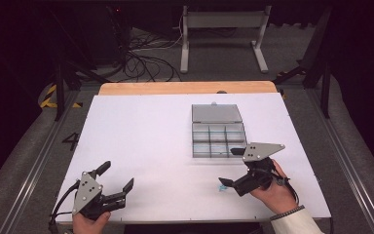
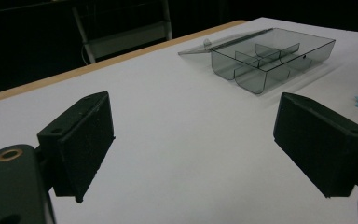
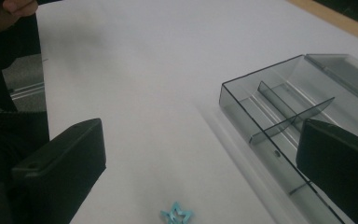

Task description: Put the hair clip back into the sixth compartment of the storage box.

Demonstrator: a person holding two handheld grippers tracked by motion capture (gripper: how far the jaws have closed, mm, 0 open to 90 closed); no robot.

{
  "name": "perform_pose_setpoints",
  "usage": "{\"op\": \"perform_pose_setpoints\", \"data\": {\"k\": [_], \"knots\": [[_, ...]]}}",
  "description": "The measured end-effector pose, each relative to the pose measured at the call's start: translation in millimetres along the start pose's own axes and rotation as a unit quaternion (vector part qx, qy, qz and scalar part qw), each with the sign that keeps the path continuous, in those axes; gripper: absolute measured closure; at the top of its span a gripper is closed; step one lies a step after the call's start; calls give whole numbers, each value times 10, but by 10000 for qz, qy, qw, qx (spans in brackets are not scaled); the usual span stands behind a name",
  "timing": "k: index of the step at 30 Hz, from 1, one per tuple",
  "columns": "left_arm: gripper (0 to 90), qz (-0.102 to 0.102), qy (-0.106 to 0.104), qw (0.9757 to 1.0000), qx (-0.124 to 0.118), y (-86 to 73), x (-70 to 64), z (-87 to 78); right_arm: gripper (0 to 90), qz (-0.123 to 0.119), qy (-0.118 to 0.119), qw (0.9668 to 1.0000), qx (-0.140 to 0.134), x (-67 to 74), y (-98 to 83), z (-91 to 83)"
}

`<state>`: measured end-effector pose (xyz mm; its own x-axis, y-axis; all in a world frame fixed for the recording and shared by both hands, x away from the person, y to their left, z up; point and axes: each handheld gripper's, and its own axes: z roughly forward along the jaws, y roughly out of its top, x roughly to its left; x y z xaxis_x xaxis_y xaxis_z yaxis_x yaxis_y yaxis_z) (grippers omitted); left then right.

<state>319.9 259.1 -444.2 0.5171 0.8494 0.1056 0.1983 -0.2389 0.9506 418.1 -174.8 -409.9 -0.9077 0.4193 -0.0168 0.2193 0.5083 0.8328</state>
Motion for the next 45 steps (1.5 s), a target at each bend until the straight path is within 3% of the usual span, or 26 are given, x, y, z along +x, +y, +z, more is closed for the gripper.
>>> {"op": "perform_pose_setpoints", "data": {"k": [2, 5, 12, 16, 27, 35, 37, 45], "knots": [[129, -6, -9, 10000, -13, -1, 1, 1, 44, 28, 36, 9999, 131, -2, 2, 16], [129, -4, -14, 10000, -16, -1, -1, 0, 85, 46, 73, 9985, 539, 3, 13, 67], [129, -3, -27, 10000, -17, -2, -2, 2, 144, 37, 77, 9959, 903, 5, -3, 147], [129, -3, -30, 10000, -14, -2, -1, 1, 187, 42, 107, 9925, 1219, -6, -27, 214], [129, 8, -20, 10000, -19, -1, -1, 1, 247, -7, 236, 9845, 1737, -4, -84, 327], [129, 4, -31, 10000, -7, -1, -1, 3, 293, -104, 297, 9800, 1965, 6, -99, 378], [129, 14, -37, 10000, -4, -1, 1, 5, 309, -118, 317, 9770, 2107, 13, -110, 406], [129, -9, -33, 10000, -7, -2, 0, 6, 351, -132, 360, 9705, 2381, 34, -146, 485]]}}
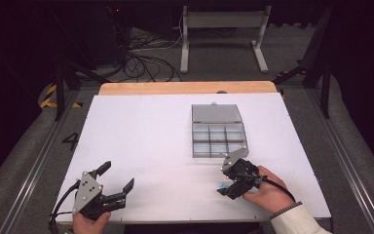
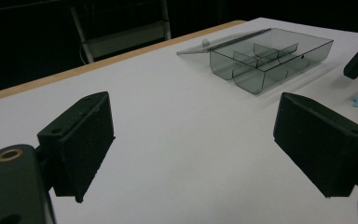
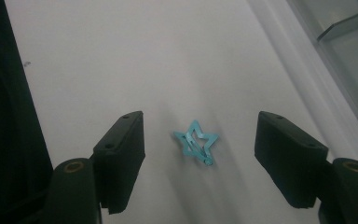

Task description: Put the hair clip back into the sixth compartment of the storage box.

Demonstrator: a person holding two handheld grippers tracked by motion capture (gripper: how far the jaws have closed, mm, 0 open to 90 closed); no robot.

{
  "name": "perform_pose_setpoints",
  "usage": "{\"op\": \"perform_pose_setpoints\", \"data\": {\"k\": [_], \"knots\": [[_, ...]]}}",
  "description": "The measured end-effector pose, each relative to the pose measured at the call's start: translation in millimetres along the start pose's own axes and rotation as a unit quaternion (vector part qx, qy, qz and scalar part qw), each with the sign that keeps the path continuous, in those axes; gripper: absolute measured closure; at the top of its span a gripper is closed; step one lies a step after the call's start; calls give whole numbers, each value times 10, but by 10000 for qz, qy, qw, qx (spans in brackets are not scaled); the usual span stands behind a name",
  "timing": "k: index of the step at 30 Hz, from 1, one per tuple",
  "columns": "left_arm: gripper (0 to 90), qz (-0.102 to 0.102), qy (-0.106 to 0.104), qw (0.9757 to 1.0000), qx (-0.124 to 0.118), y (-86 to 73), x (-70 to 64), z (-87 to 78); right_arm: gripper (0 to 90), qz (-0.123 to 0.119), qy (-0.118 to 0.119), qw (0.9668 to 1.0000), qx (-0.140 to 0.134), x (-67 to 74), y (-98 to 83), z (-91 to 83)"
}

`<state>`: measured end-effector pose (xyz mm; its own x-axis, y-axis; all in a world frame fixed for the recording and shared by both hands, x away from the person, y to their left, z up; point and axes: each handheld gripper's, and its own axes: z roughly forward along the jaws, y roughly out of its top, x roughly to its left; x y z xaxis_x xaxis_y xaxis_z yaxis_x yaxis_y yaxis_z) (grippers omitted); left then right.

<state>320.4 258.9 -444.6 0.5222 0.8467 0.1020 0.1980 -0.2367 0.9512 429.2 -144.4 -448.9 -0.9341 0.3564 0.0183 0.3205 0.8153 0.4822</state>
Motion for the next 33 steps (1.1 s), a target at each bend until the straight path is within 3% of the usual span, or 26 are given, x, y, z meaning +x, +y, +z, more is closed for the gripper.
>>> {"op": "perform_pose_setpoints", "data": {"k": [14, 26, 33], "knots": [[129, -8, -9, 10000, -2, -1, 0, 4, 460, -126, -28, 9990, 437, 14, 3, 125], [129, 1, -4, 10000, 4, -1, 0, 1, 523, -278, -118, 9979, 566, 41, 32, 178], [129, 8, -6, 10000, 4, -1, -1, 1, 636, -351, -89, 9973, 643, 62, 63, 181]]}}
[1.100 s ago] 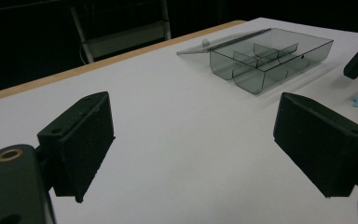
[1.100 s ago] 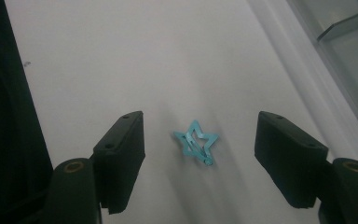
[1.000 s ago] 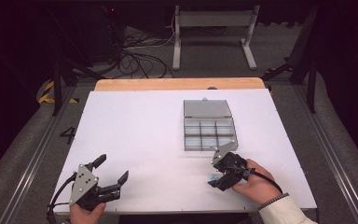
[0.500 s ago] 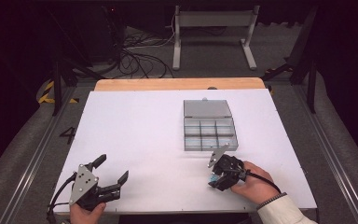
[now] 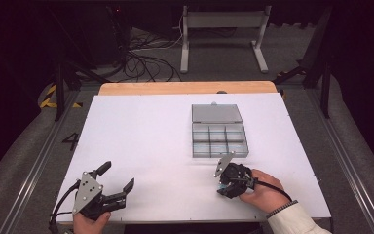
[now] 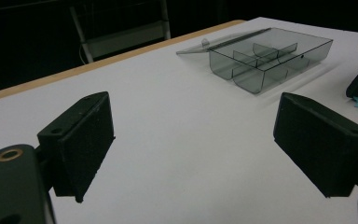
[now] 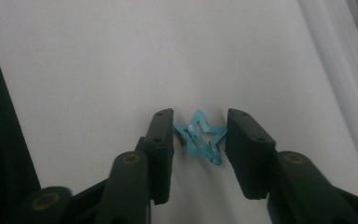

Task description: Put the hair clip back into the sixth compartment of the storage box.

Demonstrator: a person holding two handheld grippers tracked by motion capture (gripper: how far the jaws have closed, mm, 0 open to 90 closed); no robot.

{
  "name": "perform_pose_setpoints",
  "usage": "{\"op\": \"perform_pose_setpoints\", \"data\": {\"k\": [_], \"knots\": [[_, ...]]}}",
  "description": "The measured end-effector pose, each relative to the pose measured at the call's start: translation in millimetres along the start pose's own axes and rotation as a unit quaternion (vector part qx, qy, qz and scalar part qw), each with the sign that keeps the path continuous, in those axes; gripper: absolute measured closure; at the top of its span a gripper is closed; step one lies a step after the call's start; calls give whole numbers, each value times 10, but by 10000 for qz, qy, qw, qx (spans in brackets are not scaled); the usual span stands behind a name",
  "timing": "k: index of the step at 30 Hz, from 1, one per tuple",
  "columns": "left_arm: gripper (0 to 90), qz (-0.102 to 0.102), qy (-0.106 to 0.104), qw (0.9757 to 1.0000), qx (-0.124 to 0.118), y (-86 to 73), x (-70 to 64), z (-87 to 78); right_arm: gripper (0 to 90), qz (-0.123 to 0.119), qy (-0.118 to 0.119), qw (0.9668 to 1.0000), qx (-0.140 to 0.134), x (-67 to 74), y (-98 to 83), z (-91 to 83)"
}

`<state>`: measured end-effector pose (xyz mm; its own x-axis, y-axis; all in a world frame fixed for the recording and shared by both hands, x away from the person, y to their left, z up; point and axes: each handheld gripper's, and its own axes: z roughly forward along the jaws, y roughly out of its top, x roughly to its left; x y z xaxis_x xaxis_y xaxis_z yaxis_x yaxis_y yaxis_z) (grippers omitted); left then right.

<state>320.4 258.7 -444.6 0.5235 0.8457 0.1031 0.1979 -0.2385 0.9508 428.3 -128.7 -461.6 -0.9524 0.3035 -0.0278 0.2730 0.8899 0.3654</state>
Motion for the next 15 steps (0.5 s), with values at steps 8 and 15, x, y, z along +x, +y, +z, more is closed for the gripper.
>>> {"op": "perform_pose_setpoints", "data": {"k": [8, 15], "knots": [[129, 1, 1, 10000, -15, 0, 1, -2, 645, 3, -20, 10000, 8, 8, 6, -1], [129, -3, 0, 10000, -16, 0, -1, -3, 646, -35, -56, 10000, -16, 21, 4, -5]]}}
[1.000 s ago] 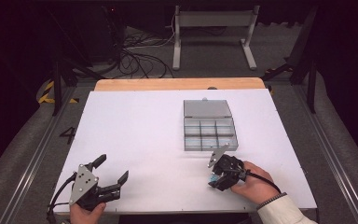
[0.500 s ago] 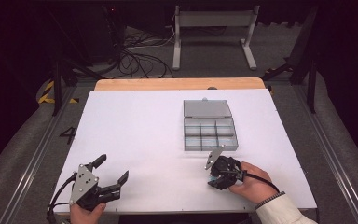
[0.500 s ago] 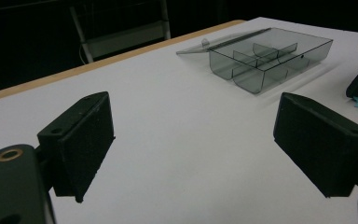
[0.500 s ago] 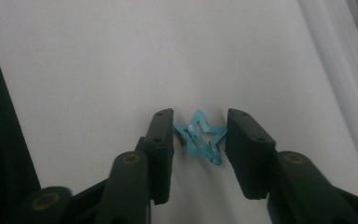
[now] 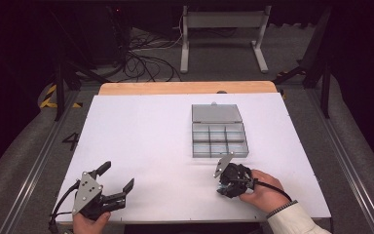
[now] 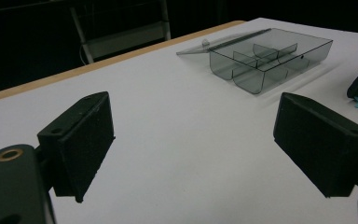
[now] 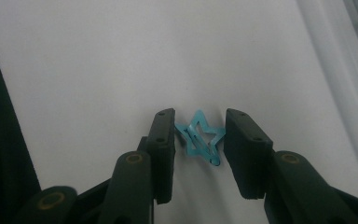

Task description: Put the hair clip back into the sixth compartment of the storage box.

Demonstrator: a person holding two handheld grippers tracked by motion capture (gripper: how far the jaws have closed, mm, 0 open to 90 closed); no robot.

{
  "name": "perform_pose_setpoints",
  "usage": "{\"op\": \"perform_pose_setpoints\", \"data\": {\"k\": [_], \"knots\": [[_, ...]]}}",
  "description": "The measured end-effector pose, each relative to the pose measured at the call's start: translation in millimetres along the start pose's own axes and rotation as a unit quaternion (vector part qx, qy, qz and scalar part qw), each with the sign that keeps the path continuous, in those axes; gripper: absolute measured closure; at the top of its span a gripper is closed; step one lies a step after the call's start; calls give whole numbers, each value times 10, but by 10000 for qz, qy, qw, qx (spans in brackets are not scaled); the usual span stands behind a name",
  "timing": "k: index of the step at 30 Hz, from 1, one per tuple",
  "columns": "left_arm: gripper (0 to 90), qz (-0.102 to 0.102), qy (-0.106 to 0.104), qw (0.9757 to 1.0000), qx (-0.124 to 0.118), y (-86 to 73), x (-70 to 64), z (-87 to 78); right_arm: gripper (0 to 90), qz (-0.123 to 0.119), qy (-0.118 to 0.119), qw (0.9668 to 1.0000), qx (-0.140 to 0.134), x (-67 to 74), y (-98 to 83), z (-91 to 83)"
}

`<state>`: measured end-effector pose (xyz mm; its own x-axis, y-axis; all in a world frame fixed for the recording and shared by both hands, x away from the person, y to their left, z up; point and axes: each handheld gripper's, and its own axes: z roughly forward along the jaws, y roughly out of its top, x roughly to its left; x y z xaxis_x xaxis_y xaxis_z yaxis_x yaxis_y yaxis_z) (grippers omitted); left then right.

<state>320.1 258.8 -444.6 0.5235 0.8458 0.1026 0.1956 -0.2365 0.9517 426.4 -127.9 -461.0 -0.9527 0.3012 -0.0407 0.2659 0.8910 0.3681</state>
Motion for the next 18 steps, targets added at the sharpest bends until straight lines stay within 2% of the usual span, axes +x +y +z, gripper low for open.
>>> {"op": "perform_pose_setpoints", "data": {"k": [8, 18], "knots": [[129, 17, 7, 10000, 3, 0, 3, -1, 646, -12, -59, 9998, -179, 13, 8, -71], [129, -4, 23, 10000, -5, 0, 4, -2, 645, -1, -229, 9977, -636, 10, 19, -251]]}}
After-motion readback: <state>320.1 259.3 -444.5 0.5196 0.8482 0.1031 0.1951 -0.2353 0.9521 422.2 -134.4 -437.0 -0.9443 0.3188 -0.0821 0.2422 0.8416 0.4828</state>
